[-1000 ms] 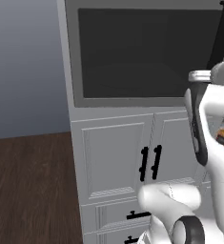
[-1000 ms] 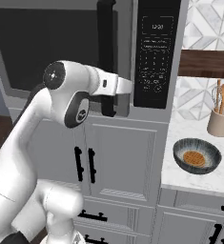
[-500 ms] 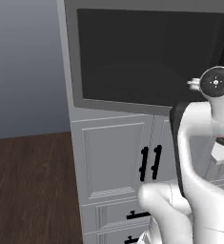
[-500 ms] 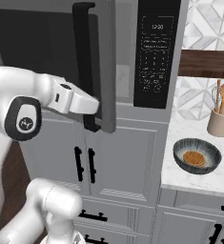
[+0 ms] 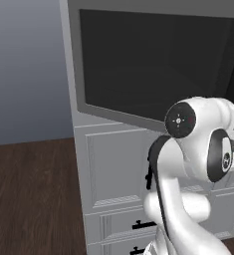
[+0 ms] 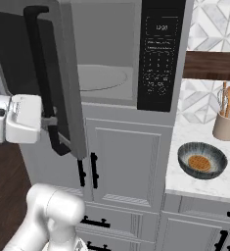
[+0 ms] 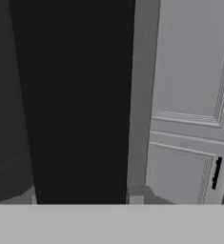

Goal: Open the microwave, place the bowl with waffle inside the microwave, then close the microwave door and turn it on.

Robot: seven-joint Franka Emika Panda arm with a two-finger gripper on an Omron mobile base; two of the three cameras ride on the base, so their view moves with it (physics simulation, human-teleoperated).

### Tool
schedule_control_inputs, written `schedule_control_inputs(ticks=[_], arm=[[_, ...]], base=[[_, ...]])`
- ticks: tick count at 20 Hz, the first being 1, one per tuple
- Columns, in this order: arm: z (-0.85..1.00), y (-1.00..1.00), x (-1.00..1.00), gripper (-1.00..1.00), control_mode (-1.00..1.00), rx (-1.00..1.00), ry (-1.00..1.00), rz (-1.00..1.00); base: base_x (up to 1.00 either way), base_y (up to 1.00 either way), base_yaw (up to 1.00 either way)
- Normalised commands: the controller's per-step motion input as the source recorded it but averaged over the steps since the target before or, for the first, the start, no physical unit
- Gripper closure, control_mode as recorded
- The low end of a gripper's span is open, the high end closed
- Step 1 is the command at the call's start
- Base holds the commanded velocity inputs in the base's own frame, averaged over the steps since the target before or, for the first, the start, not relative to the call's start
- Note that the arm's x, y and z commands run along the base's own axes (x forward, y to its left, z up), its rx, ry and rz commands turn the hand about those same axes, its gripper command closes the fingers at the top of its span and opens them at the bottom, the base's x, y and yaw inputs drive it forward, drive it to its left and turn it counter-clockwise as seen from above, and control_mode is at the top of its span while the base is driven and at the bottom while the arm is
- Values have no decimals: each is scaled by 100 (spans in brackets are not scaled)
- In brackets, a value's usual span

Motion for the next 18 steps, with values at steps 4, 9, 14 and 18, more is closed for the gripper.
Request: schedule_control_inputs(ticks=[4,9,14,18], arm=[[-23,73,-45,100,-100,-17,-21,-2],[-47,78,14,-100,-100,-15,-1,9],[-33,27,24,-100,-100,-7,10,26],[-23,2,7,-100,-100,-3,4,35]], base=[[0,0,0],[0,0,0],[0,0,0],[0,0,0]])
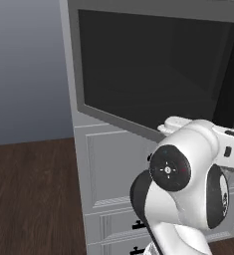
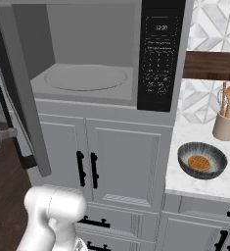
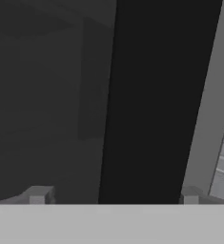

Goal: Open the microwave, place the bowl with waffle inside the microwave, then close the microwave door and turn it on.

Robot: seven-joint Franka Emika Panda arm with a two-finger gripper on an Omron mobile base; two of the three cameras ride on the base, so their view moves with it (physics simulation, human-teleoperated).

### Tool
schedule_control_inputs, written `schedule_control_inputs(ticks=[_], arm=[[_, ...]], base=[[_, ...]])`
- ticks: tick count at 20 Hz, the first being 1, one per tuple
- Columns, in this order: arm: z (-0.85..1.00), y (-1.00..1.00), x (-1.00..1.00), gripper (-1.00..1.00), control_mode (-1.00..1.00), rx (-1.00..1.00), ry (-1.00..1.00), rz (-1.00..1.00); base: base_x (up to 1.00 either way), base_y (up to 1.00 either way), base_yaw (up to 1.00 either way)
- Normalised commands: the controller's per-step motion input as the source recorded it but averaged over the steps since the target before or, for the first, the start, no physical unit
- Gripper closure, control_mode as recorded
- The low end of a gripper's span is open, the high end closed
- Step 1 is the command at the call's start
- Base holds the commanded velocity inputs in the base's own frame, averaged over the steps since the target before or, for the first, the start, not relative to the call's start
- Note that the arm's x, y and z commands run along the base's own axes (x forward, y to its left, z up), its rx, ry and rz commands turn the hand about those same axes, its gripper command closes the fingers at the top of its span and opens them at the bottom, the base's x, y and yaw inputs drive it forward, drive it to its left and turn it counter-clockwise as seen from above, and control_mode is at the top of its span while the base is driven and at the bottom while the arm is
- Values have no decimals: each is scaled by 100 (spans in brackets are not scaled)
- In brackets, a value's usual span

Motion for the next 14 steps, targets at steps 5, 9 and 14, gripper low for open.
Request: schedule_control_inputs(ticks=[5,9,14], arm=[[-1,5,-6,-100,-100,-4,0,14],[0,0,-44,-100,-100,-1,0,-10],[0,-1,-48,-100,-100,-3,0,-7]], base=[[0,0,0],[0,0,0],[0,0,0]])
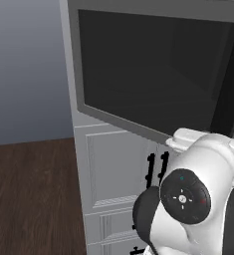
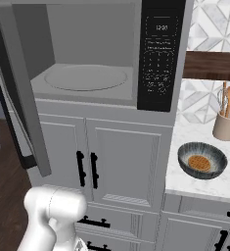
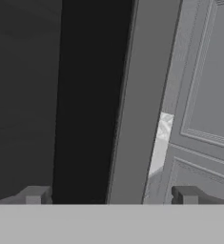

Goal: Open the microwave, place the bowl with waffle inside the microwave, then close the microwave door and turn it on.

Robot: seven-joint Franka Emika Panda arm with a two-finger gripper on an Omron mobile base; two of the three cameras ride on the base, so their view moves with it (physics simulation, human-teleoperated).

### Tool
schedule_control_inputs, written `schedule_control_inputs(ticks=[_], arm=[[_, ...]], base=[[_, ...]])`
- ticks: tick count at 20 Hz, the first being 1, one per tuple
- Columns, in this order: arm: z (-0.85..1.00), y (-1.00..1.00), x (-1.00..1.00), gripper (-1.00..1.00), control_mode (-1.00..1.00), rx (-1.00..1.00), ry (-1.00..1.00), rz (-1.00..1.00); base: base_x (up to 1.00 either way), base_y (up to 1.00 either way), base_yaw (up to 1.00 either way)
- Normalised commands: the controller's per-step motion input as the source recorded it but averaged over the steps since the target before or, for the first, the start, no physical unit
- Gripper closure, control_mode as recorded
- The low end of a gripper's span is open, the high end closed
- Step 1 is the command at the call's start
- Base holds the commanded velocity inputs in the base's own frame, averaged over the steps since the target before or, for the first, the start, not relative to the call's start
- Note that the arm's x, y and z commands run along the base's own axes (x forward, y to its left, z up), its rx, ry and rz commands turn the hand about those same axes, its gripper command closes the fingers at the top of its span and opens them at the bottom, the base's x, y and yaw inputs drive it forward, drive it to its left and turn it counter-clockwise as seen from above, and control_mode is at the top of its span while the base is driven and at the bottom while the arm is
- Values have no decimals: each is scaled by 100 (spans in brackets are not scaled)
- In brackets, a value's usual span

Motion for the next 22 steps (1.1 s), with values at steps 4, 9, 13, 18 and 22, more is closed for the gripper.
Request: schedule_control_inputs(ticks=[4,9,13,18,22], arm=[[-1,-56,-58,-100,-100,-1,0,19],[-4,-75,-60,-100,-100,-1,-2,23],[-5,-72,-54,-100,-100,0,-3,30],[-3,-36,-45,-100,-100,3,5,74],[-10,-23,-14,-100,-100,0,1,87]], base=[[0,0,0],[0,0,0],[0,0,0],[0,0,0],[0,0,0]])
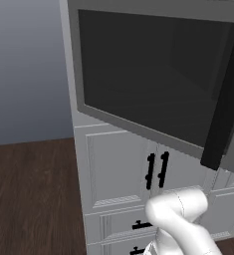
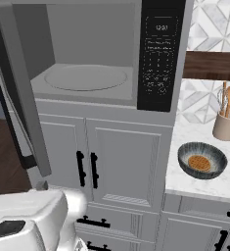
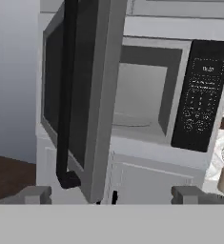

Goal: Open the microwave, place the bowl with waffle inside the microwave, then close the microwave door and turn it on.

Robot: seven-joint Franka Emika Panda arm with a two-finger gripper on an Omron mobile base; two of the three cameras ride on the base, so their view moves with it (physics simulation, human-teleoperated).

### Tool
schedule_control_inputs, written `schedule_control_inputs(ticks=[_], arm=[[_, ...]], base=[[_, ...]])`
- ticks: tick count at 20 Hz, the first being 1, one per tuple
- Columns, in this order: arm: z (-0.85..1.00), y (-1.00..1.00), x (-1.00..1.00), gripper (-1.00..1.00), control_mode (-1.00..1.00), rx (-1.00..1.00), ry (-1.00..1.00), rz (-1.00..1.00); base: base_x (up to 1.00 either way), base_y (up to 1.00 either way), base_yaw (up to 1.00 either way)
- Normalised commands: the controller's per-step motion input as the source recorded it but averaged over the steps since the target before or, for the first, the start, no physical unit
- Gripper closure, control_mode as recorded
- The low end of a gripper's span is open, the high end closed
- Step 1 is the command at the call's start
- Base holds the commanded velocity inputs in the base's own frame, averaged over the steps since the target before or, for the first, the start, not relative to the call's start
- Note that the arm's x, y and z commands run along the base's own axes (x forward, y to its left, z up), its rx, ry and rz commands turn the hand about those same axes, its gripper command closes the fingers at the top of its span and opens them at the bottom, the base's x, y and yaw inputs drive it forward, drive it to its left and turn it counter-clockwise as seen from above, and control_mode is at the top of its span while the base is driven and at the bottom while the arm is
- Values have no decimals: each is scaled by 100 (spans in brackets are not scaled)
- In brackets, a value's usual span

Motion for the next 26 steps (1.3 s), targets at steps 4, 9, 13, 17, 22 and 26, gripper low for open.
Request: schedule_control_inputs(ticks=[4,9,13,17,22,26], arm=[[-18,-44,30,-100,-100,2,0,77],[-24,-73,100,-100,-100,9,4,36],[-28,-53,100,-100,-100,9,14,14],[-39,1,100,-100,-100,8,13,5],[-40,28,100,-100,-100,2,10,2],[-24,13,100,-100,-100,5,12,15]], base=[[0,0,0],[0,0,0],[0,0,0],[0,0,0],[0,0,0],[0,0,0]])
